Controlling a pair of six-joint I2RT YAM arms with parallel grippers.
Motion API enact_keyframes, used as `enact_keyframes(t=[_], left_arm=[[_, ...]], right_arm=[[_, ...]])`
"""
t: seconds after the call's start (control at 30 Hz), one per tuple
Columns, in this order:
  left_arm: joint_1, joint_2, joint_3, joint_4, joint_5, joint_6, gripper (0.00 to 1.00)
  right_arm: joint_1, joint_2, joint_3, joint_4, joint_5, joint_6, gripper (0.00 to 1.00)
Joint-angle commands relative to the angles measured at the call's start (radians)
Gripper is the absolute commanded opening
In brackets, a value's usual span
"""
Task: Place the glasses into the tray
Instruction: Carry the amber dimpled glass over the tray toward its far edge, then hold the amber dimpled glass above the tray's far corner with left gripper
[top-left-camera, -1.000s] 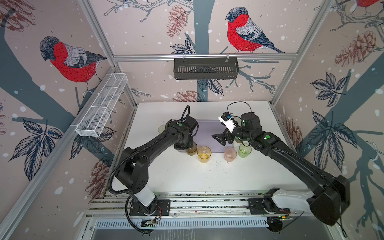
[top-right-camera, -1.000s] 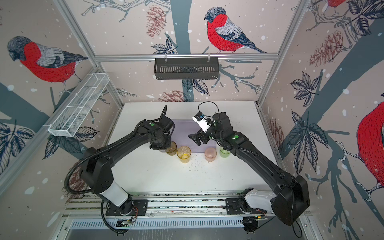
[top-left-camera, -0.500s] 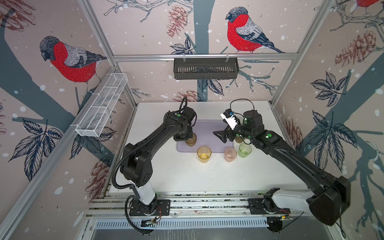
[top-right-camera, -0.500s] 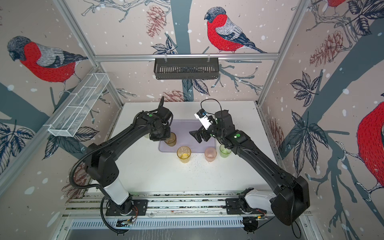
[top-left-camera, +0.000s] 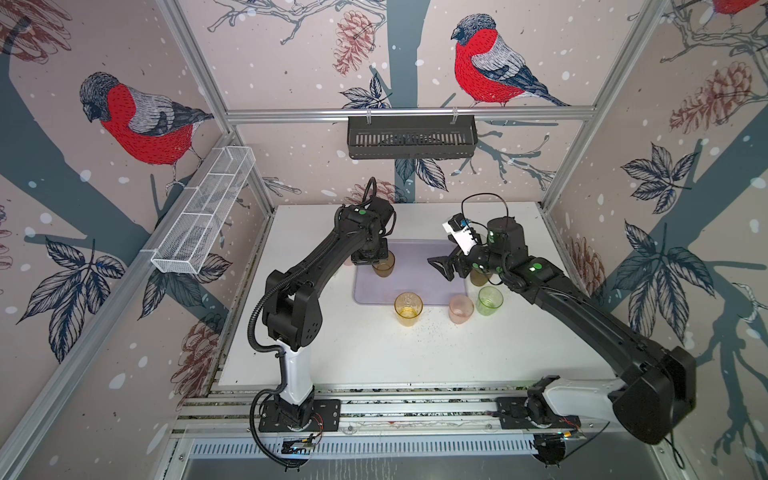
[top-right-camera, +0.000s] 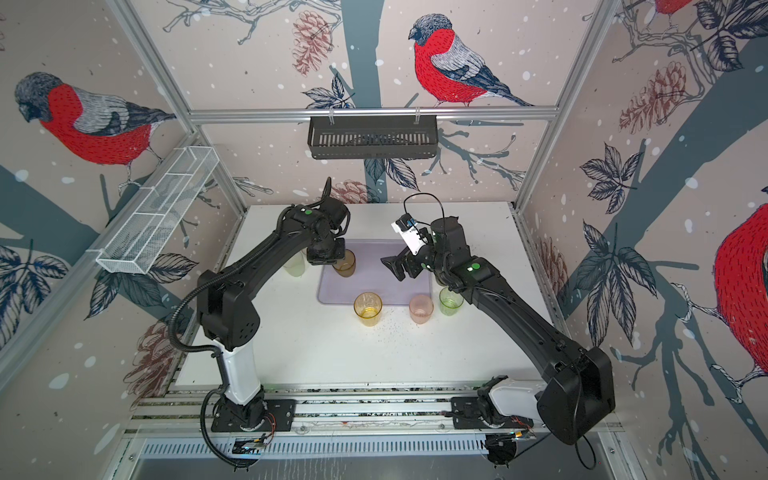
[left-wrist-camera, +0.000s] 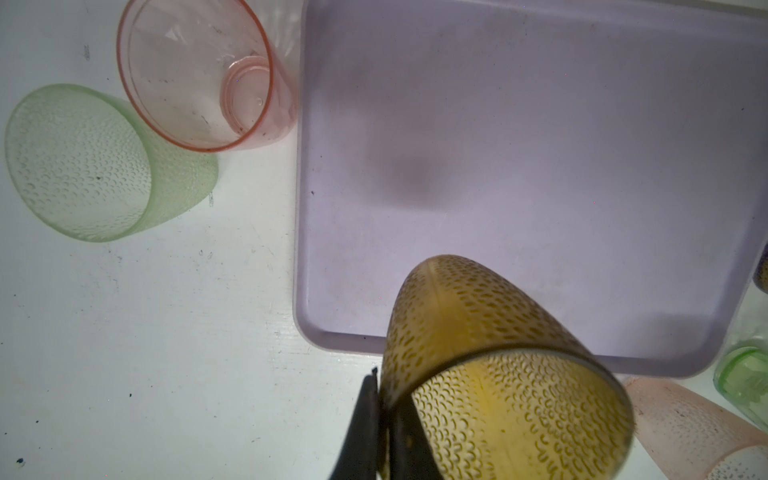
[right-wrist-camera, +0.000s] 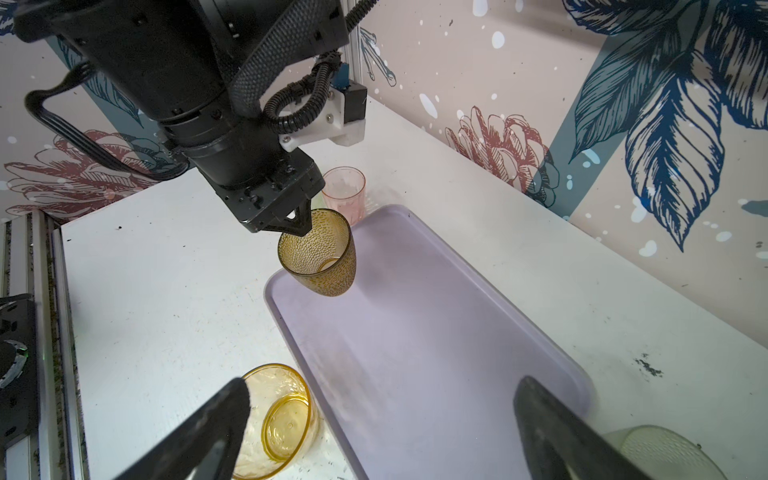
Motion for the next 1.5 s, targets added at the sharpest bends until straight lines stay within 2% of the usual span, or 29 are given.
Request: enact_keyframes(t=[0.0, 0.33, 0.63, 1.47], left_arm=[[0.009, 0.035, 0.047, -0.077, -0.043, -0.015, 0.00], [0.028, 0.183, 0.257, -0.141, -0.057, -0.063, 0.00], [0.060, 0.287, 0.377, -0.159, -0.054, -0.097, 0.00], [0.134, 0.407, 0.464, -0.089, -0.076, -0.110, 0.00]], right_arm=[[0.000, 0.003, 0.010, 0.015, -0.003, -0.007, 0.99], [0.006, 0.022, 0.013, 0.015, -0.009, -0.001, 1.00], [0.006, 0.025, 0.014, 0.015, -0.002, 0.001, 1.00], [0.014, 0.023, 0.005, 0.028, 0.017, 0.007, 1.00]])
